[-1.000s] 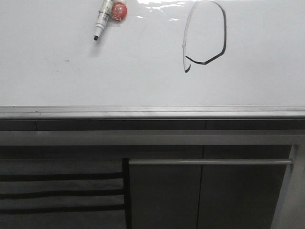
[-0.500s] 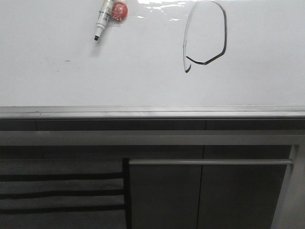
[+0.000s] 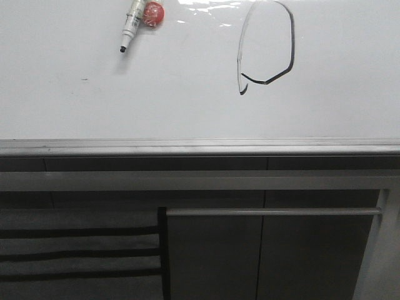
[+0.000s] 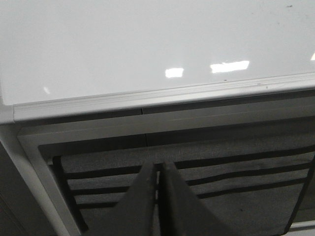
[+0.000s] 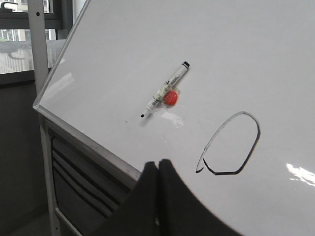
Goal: Write number 0 on whiteboard
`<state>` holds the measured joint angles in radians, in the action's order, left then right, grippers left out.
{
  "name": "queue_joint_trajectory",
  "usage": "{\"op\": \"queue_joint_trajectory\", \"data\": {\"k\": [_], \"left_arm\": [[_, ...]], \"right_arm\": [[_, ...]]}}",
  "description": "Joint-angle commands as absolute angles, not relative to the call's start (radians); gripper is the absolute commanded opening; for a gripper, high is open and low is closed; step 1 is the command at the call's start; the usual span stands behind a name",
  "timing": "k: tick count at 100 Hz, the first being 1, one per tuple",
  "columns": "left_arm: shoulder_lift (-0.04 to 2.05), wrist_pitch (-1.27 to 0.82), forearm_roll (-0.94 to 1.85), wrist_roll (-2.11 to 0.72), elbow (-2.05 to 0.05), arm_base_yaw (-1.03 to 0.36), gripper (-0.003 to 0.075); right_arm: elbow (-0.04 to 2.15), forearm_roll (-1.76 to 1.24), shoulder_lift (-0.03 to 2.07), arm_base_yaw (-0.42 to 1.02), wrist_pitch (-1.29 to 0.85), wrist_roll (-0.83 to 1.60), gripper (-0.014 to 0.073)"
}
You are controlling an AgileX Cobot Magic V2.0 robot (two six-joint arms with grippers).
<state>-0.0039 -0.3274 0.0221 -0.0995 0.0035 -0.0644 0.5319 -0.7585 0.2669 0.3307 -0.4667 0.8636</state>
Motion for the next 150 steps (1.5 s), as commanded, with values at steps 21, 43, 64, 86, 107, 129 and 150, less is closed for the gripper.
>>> {"op": "queue_joint_trajectory", "data": {"k": [21, 43, 64, 86, 107, 129, 150], "left_arm": [[-0.032, -0.28, 0.038, -0.1, 0.035, -0.061, -0.002], [-0.032, -0.28, 0.038, -0.1, 0.035, -0.061, -0.002], [-0.032, -0.28, 0.038, -0.1, 0.035, -0.061, -0.002], [-0.032, -0.28, 0.038, -0.1, 0.035, -0.061, -0.002], [-0.032, -0.28, 0.038, -0.1, 0.035, -0.061, -0.002], [-0.032, -0.279, 0.038, -0.1, 0.035, -0.061, -0.002], [-0.032, -0.279, 0.04, -0.1, 0.035, -0.061, -0.002]], "right_arm": [[0.555, -0.774, 0.276, 0.326, -0.411, 0.865, -0.0069], [0.551, -0.774, 0.276, 0.326, -0.411, 0.865, -0.0069], [0.424, -0.296, 0.266, 0.324, -0.195, 0.58, -0.0069], [0.166, 0.279, 0.183, 0.291, -0.065, -0.141, -0.0069], [-0.026, 0.268, 0.053, 0.254, -0.075, -0.141, -0.0069], [-0.025, 0.258, -0.025, 0.254, -0.313, -0.139, -0.0069], [-0.025, 0.256, -0.029, 0.254, -0.303, -0.139, -0.0069]]}}
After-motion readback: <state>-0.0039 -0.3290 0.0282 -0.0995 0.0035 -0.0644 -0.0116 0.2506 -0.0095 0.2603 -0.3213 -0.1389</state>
